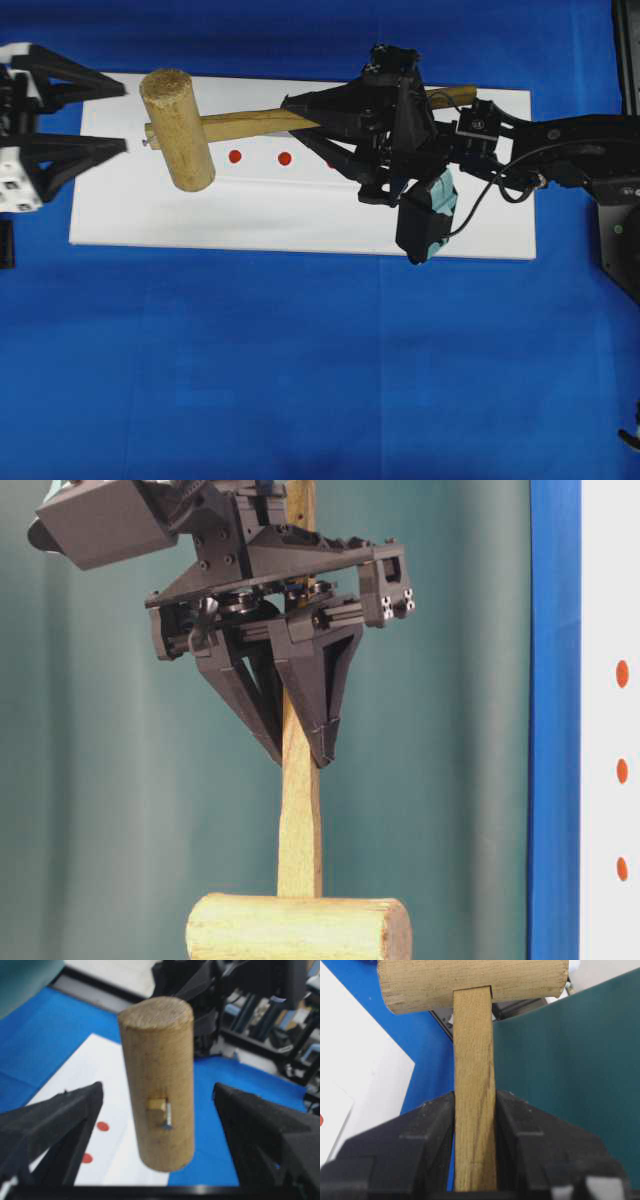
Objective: Hit the mark with a hammer.
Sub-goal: 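Move the left gripper toward the mallet head, then grasp the mallet head with the left gripper, open the right gripper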
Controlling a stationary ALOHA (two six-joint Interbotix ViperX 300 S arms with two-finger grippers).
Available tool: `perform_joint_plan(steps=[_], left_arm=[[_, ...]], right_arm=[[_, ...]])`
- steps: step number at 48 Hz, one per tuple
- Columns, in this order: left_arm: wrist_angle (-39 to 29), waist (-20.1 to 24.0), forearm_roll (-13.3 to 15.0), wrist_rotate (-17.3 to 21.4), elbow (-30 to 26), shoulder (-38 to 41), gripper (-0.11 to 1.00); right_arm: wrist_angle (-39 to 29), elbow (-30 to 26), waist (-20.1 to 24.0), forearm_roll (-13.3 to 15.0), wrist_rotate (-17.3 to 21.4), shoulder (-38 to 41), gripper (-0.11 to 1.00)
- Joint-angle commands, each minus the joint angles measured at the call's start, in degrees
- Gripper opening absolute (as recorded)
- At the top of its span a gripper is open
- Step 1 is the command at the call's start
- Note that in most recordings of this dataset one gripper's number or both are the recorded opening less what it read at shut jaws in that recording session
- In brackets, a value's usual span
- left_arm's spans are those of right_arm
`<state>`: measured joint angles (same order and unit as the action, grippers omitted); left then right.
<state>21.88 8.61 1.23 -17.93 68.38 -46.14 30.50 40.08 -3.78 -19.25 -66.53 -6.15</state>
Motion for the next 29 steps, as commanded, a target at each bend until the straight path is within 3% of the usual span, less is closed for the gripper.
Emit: perform_joint_plan(steps=[1,12,29], left_arm=[[3.2,0.5,0.1,-0.1,-2.4,3.8,0.94],[10.2,0.8,0.1,0.0,-5.8,11.9,0.94],[10.7,0.6,0.1,-0.1,-10.0,18.1,0.93]], right_arm=[[1.0,-0.9,0.1,-0.1,0.2,-0.8,0.1],[0.8,-0.7,0.1,-0.9,0.2,-0.8,0.1],[0.4,-0.6,0.1,-1.7,0.2,-1.0,0.1]])
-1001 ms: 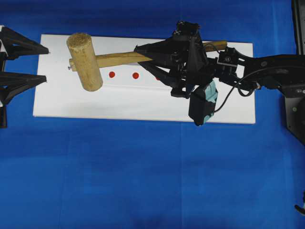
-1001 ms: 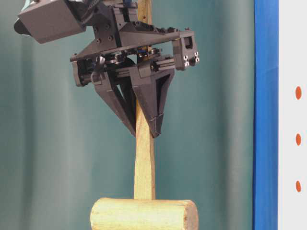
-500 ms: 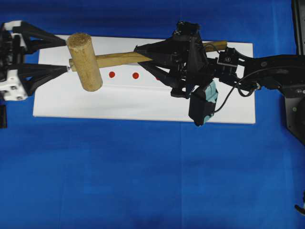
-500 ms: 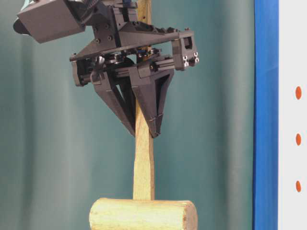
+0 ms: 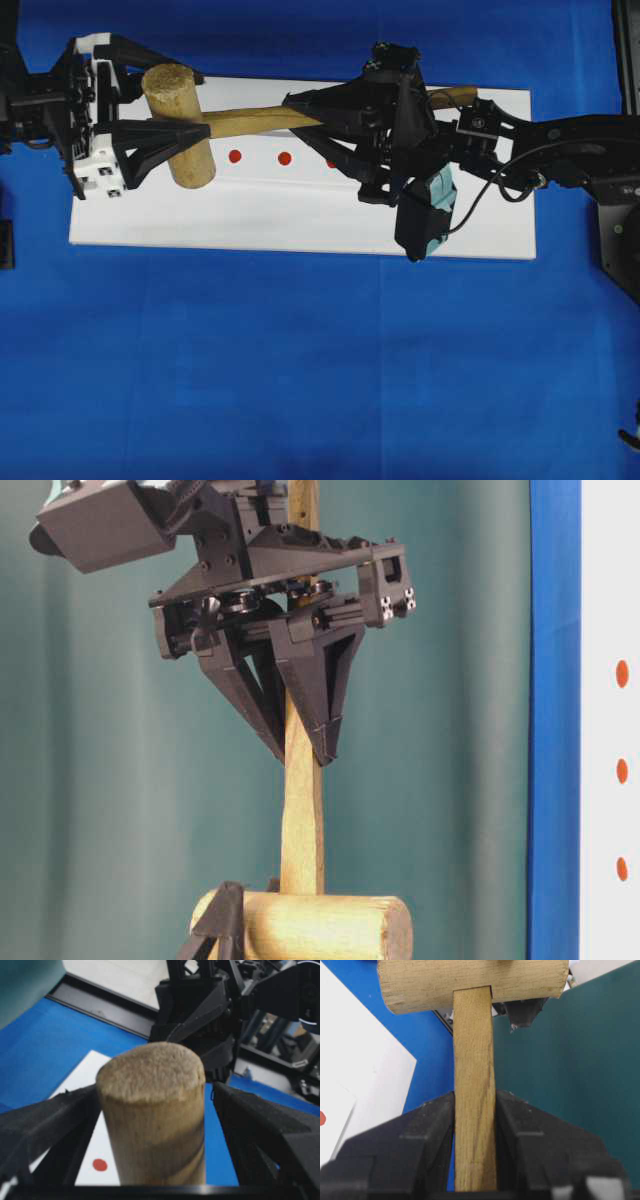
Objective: Hit the mark with a hammer.
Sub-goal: 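Grasp the mallet head with the left gripper, open the right gripper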
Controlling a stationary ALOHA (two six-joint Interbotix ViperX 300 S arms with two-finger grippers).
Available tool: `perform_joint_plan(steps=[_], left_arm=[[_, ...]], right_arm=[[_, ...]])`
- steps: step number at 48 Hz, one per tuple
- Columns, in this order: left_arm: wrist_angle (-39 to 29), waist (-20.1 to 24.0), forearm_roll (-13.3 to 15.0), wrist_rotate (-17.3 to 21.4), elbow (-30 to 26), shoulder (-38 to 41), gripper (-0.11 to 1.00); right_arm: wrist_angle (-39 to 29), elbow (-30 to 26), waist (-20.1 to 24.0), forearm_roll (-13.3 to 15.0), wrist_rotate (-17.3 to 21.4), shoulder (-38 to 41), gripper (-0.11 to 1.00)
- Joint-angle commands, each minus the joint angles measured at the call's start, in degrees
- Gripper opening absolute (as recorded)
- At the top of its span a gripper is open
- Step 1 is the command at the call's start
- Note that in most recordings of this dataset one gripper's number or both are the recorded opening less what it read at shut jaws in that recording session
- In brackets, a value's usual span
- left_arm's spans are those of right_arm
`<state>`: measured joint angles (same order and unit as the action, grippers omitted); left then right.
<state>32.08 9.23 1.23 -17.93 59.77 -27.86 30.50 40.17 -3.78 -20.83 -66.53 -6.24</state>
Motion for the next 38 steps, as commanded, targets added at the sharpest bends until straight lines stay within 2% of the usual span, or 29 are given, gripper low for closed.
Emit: perform_joint_plan(steps=[1,3,6,12,13,30,38], left_arm=[[0.5,-0.1,0.1,-0.1,-1.3,-0.3,0.92],[0.4,0.0,0.1,-0.2,-1.3,-0.4,0.9],[0.4,0.0,0.1,-1.3,-1.1,-0.6,0.82],[-1.2,-0.7,-0.1,-3.4,-1.1,-0.6,0.47],[-1.8,-0.9,-0.1,-3.4,-1.1,-0.6,0.44],[-3.0,-1.6,-0.1,-3.5,-1.3,-0.8,0.45],[-3.2,-1.6,-0.2,-3.2,-1.2,-0.9,0.45]], right_arm=[[0.2,-0.7,0.1,-0.1,0.1,-0.9,0.1],[-0.2,-0.7,0.0,-0.1,0.1,-0.9,0.1],[-0.9,-0.8,-0.3,-0.2,0.2,-0.9,0.1],[-1.1,-0.9,-0.5,-0.8,0.2,-1.1,0.1],[-1.1,-1.0,-0.5,-0.9,0.2,-1.1,0.1],[-1.1,-1.2,-0.5,-1.1,0.6,-1.8,0.1],[-1.1,-1.7,-0.6,-3.5,0.8,-1.8,0.13]])
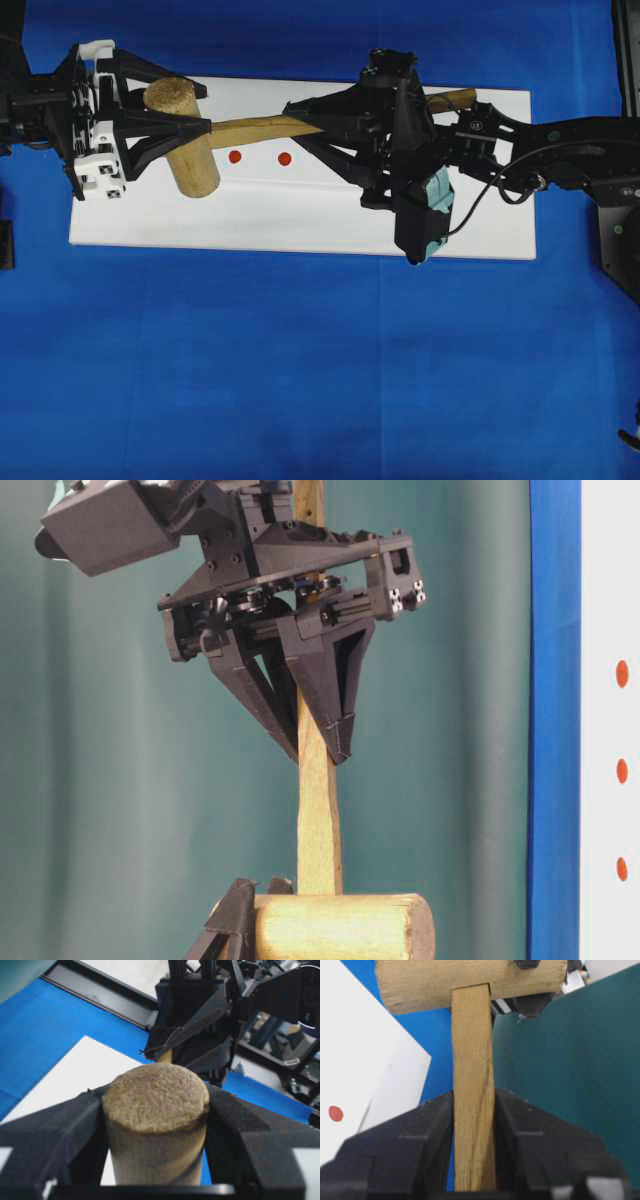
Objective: Hit the mark with a hammer.
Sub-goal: 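Grasp the mallet head with the left gripper, open the right gripper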
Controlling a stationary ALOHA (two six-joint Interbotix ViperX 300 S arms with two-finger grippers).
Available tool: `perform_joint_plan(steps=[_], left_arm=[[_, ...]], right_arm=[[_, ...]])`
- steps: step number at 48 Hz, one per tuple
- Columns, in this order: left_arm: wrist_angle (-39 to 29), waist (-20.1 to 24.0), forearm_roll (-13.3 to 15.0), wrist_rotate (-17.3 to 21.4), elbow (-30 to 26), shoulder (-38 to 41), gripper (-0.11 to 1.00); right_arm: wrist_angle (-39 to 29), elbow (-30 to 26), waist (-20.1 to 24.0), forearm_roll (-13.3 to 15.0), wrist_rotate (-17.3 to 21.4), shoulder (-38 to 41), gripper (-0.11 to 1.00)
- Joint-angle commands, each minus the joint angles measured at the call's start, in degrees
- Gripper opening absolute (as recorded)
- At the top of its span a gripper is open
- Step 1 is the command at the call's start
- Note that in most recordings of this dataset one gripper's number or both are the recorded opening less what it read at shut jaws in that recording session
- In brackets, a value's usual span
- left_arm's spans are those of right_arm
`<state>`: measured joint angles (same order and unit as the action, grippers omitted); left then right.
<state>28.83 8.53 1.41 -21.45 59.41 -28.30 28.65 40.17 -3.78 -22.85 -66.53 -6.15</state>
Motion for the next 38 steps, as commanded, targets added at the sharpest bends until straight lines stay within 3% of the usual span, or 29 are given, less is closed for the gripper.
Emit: perform_joint_plan(steps=[1,7,15,23,31,38], left_arm=[[0.1,-0.9,-0.4,0.4,-0.9,-0.5,0.45],[0.1,-0.9,-0.4,2.2,-0.8,-1.1,0.45],[-0.4,-0.9,-0.4,9.0,-0.7,-1.8,0.45],[-2.3,-0.9,-0.4,17.7,-1.3,-1.2,0.45],[-5.8,-1.4,-0.4,27.6,-1.6,-0.9,0.45],[-6.2,-2.5,-0.4,31.8,-1.7,-0.9,0.45]], right_arm=[[0.6,-1.7,-0.6,-1.8,0.8,-1.8,0.17],[-1.8,-1.8,-0.6,-3.5,0.8,-1.9,0.51],[-7.6,-2.2,-0.4,-6.6,0.9,-1.8,0.94],[-15.6,-3.8,-0.1,-13.7,0.9,-2.4,0.94],[-18.9,-4.9,-0.1,-20.7,0.9,-3.1,0.94],[-19.2,-5.1,-0.1,-25.1,0.9,-3.0,0.94]])
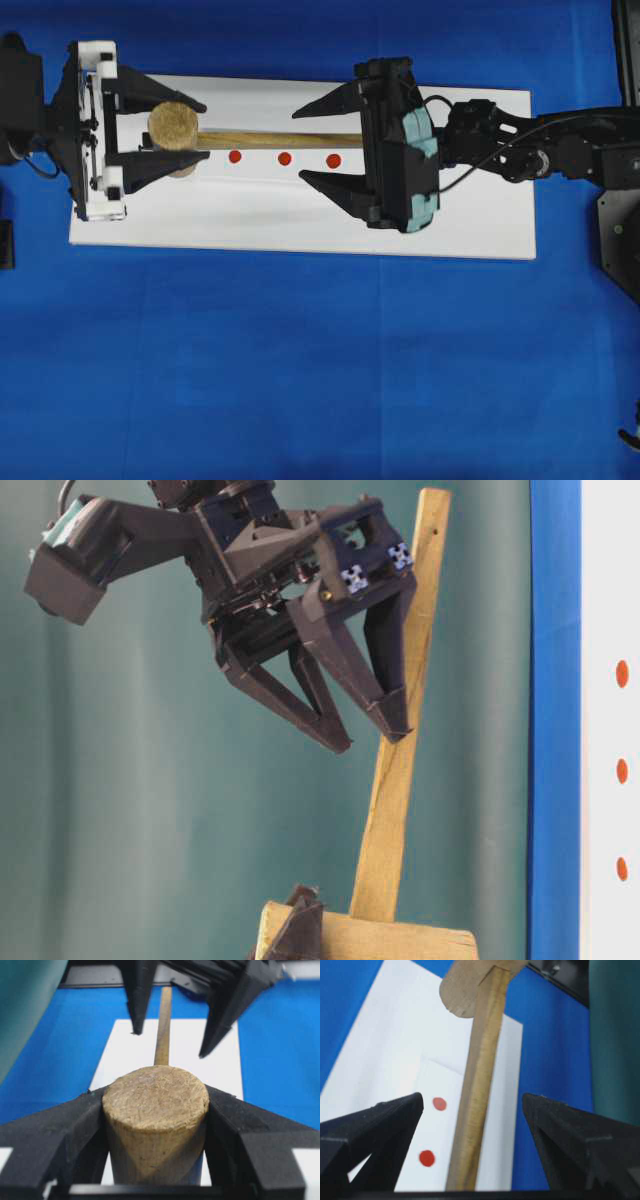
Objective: Hit the mark with a hammer.
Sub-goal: 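Grasp the mallet head with the left gripper, open the right gripper, then regrasp the handle with the right gripper nearer the head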
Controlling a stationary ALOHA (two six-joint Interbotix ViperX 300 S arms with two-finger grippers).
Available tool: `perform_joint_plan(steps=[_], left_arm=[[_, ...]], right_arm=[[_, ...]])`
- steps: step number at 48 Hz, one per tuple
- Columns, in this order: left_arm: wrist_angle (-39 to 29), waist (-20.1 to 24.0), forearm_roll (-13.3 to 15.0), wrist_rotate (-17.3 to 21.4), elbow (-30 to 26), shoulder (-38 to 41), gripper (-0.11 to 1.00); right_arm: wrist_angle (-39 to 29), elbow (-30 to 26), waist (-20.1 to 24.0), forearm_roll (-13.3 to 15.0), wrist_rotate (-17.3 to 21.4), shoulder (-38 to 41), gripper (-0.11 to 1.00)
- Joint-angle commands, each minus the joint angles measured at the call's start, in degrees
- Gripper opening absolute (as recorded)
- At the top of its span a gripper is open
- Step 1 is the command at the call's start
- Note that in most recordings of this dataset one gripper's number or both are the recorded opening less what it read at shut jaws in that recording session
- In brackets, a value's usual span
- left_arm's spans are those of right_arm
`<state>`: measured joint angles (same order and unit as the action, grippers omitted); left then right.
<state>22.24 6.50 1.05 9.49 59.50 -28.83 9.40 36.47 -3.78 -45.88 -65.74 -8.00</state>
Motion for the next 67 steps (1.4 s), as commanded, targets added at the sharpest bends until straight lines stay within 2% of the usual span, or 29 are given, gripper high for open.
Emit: perform_joint_plan(steps=[1,11,22,27,30,37,41,44,53,67], left_arm=[[0.4,-0.5,0.0,0.9,-1.9,-0.4,0.45],[0.4,-0.6,0.0,1.0,-1.9,-0.4,0.45],[0.4,-0.8,-0.1,1.0,-2.2,-0.4,0.45],[0.4,-1.1,0.0,1.0,-2.2,-0.6,0.45],[0.4,-1.1,0.0,0.9,-2.1,-0.8,0.45],[0.4,-1.1,0.0,0.8,-2.0,-0.9,0.45],[0.4,-1.2,0.0,0.8,-2.0,-0.9,0.45],[0.4,-1.2,0.0,0.8,-2.1,-0.9,0.45],[0.4,-1.1,0.0,1.7,-1.9,-1.0,0.45],[0.8,-1.6,0.0,0.5,-2.0,-1.0,0.46]], right_arm=[[0.0,-1.4,-0.1,-2.6,0.1,-1.1,0.94],[-0.5,-1.7,-0.1,-8.3,0.1,-0.6,0.94],[-0.2,-2.9,-0.2,-13.3,0.1,3.3,0.93],[-0.1,-3.6,-0.2,-14.9,0.1,4.4,0.88],[-0.1,-3.7,-0.2,-15.0,0.0,4.5,0.76],[-0.4,-3.6,-0.2,-15.1,-0.1,4.4,0.33],[-1.0,-3.5,-0.2,-15.1,-0.1,4.4,0.12],[-1.5,-3.4,-0.2,-15.0,-0.1,4.3,0.02],[-1.3,-3.2,-0.2,-15.1,-0.1,4.2,0.02],[-1.2,-3.3,-0.4,-15.2,0.0,4.2,0.02]])
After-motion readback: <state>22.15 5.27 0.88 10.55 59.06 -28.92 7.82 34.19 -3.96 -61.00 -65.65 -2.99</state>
